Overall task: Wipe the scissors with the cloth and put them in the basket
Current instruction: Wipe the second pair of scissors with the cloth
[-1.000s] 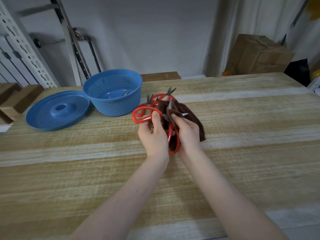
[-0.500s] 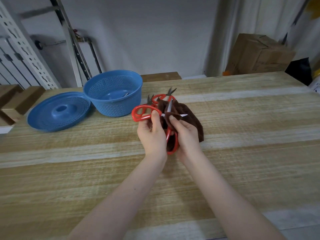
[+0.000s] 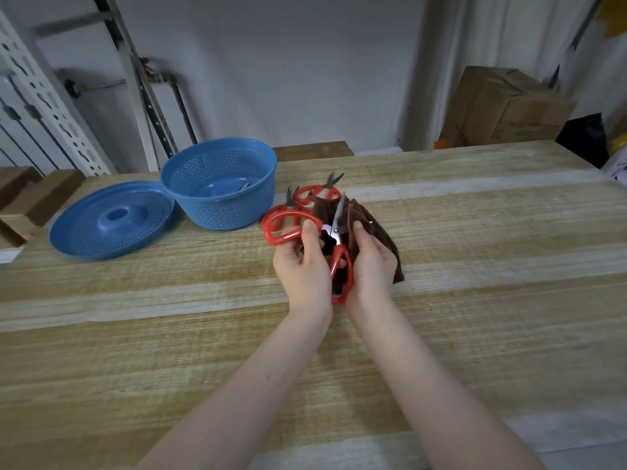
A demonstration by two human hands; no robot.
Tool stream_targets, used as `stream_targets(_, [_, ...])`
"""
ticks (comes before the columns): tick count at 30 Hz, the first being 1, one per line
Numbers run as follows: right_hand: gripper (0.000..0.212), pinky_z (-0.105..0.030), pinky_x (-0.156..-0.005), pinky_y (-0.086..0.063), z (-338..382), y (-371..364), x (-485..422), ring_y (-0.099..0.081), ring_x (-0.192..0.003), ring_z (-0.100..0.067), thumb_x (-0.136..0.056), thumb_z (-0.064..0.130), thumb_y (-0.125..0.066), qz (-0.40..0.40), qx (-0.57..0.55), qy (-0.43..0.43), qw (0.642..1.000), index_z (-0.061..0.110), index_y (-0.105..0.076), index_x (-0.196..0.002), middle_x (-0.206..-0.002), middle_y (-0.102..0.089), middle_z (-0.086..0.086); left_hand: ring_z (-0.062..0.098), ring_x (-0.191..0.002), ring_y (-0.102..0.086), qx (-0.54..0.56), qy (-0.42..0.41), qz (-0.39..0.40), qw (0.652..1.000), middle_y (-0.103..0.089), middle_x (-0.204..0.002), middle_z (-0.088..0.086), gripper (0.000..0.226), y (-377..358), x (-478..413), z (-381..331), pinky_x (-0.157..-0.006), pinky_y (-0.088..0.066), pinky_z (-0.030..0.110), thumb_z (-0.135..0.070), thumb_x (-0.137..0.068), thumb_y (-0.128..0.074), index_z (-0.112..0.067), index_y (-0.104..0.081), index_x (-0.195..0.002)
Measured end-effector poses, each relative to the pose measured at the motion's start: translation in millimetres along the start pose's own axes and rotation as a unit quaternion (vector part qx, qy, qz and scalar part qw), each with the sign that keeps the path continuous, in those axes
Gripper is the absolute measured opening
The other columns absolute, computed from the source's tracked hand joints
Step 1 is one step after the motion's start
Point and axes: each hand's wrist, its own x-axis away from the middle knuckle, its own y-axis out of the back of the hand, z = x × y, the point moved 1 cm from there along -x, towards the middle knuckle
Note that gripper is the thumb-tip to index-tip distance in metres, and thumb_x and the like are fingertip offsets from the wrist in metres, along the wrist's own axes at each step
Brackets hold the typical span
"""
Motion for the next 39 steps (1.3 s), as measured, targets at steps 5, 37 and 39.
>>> stream_targets(5, [0.017,-0.030,-0.063,-0.054,5,2,0,-0.061,-0.066,-0.022,-0.092,0.013,-0.064,0.071,0.066,-0.018,0.995,-0.002,-0.071,-0.092,-0.080,-0.066,-0.016,0.026,-0.073,-0.064,0.004,0.011,0.005,1.000,-0.068,-0.075,0.006,0.028,2,-5,0,-0.077,-0.055,0.051,-0.025,-0.098,-0.052,-0.019,-0.066,-0.075])
stream_targets(37, [0.012,-0.034,-0.068,-0.058,14,16,1,-0.071,-0.069,-0.025,-0.087,0.014,-0.069,0.070,0.187,0.047,0.979,0.009,-0.075,-0.078,-0.078,-0.074,-0.012,0.018,-0.056,-0.067,-0.102,0.303,0.093,0.943,-0.071,-0.064,0.001,0.042,18,-18,-13,-0.055,-0.050,0.027,-0.047,-0.100,-0.039,-0.016,-0.067,-0.094])
stream_targets(39, [0.011,-0.030,-0.072,-0.056,9,17,4,-0.073,-0.080,-0.023,-0.087,0.015,-0.069,0.093,0.208,0.056,0.972,0.009,-0.076,-0.081,-0.082,-0.075,-0.011,0.018,-0.055,-0.062,-0.105,0.266,0.063,0.956,-0.068,-0.066,0.004,0.044,21,-16,-11,-0.052,-0.048,0.025,-0.046,-0.100,-0.039,-0.012,-0.067,-0.095])
